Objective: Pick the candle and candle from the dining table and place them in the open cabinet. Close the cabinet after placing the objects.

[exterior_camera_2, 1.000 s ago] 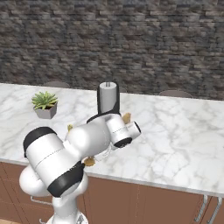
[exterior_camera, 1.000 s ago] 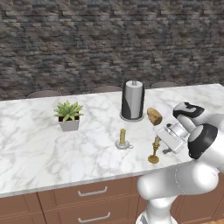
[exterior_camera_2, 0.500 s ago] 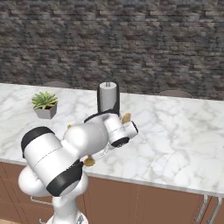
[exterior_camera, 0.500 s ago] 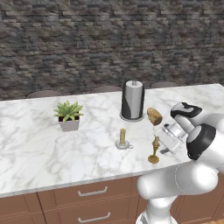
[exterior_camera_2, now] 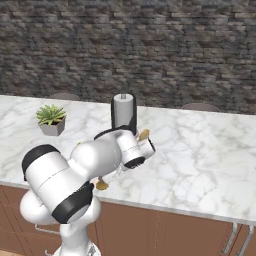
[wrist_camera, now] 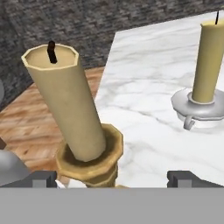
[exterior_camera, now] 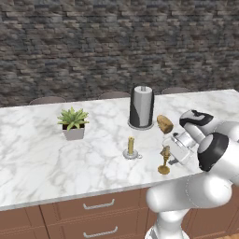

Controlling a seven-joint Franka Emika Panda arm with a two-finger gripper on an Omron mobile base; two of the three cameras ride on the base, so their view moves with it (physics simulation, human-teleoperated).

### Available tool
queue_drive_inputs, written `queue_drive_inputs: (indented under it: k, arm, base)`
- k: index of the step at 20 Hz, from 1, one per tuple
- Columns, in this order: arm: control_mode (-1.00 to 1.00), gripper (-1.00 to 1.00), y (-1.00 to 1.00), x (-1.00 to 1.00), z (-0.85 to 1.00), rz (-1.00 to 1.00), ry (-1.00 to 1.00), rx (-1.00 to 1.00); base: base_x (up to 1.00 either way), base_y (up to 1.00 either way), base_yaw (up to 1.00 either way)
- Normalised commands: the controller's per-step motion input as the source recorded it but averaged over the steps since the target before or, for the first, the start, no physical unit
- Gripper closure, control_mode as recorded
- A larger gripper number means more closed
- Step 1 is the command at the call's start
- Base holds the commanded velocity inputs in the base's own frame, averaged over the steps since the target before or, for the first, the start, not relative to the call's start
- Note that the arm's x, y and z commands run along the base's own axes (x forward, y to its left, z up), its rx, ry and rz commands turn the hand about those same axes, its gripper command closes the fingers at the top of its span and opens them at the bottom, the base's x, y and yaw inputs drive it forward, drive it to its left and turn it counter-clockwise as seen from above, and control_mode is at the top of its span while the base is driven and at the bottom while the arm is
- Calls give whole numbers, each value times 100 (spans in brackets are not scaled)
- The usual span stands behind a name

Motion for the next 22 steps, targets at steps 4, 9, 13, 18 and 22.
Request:
queue_drive_inputs:
  k: [4, 9, 13, 18, 22]
  arm:
    - [-100, -100, 10, 0, -2, -2, 2, 0]
    - [-100, -100, 11, 0, -3, -2, 10, 0]
    - [-100, -100, 11, 0, -3, -2, 11, 0]
    - [-100, -100, 8, 0, 0, -1, 12, 0]
    - [-100, -100, 8, 0, 0, 0, 8, 1]
  base:
    - [0, 0, 0]
    - [0, 0, 0]
    - [0, 0, 0]
    - [0, 0, 0]
    - [0, 0, 0]
